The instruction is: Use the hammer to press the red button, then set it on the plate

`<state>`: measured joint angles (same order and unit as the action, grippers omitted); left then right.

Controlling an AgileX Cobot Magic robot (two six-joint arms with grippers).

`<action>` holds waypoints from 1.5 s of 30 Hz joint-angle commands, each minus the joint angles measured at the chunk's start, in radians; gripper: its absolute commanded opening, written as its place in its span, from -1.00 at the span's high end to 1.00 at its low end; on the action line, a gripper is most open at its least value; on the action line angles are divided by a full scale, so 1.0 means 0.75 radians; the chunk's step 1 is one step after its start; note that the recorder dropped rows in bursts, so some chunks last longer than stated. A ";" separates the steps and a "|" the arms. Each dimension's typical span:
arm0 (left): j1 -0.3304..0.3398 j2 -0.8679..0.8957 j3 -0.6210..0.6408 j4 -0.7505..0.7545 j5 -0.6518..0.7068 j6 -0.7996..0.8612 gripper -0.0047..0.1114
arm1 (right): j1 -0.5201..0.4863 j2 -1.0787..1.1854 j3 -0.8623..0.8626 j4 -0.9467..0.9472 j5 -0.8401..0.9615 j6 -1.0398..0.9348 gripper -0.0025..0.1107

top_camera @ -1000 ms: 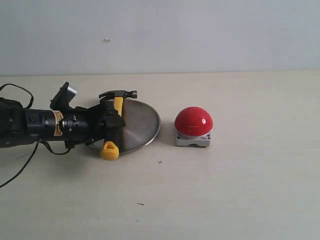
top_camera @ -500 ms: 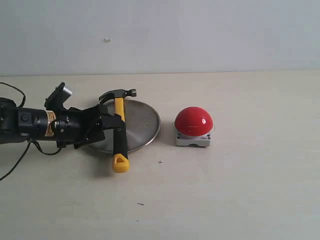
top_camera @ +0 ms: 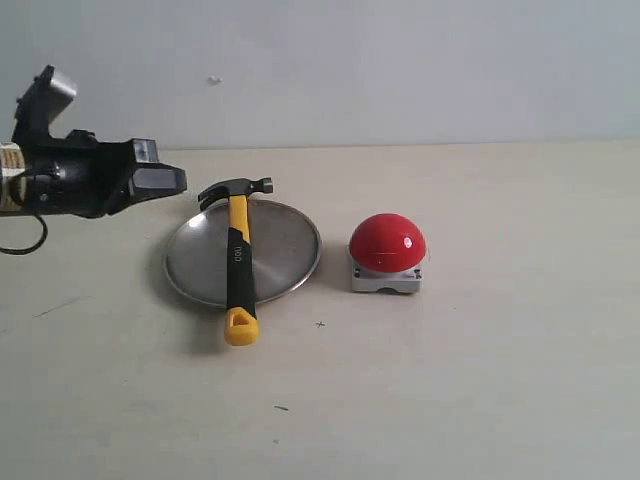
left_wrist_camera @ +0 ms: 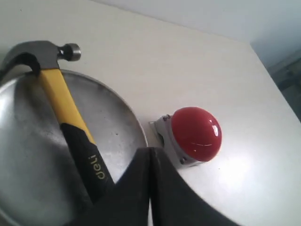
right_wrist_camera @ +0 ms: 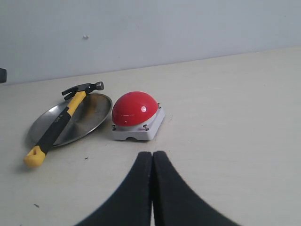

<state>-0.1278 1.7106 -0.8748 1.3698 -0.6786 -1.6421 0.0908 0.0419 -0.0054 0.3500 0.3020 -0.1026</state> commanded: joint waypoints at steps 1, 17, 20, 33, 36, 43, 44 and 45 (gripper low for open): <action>0.002 -0.238 0.134 -0.033 0.219 0.133 0.92 | -0.007 -0.008 0.007 0.000 0.003 -0.001 0.96; 0.002 -1.508 0.697 -0.371 0.703 0.511 0.92 | -0.007 -0.008 0.007 0.000 0.003 -0.001 0.96; 0.002 -1.713 0.767 -0.372 0.776 0.485 0.92 | -0.007 -0.008 0.007 0.000 0.003 -0.001 0.96; 0.002 -2.106 0.960 -0.656 0.751 0.703 0.92 | -0.007 -0.008 0.007 0.000 0.003 -0.001 0.96; 0.002 -2.148 0.993 -1.072 0.717 1.105 0.92 | -0.007 -0.008 0.007 0.000 0.003 -0.001 0.96; 0.002 -2.227 1.090 -1.725 0.686 1.822 0.92 | -0.007 -0.008 0.007 0.000 0.003 -0.001 0.96; 0.002 -2.245 1.098 -1.729 0.683 1.838 0.92 | -0.007 -0.008 0.007 0.000 0.003 -0.001 0.96; 0.002 -2.259 1.104 -1.729 0.683 1.841 0.92 | -0.007 -0.008 0.007 0.000 0.003 -0.001 0.96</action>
<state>-0.1278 0.0429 -0.0636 0.1392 -0.1428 -0.3350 0.0908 0.0419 -0.0054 0.3500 0.3056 -0.1026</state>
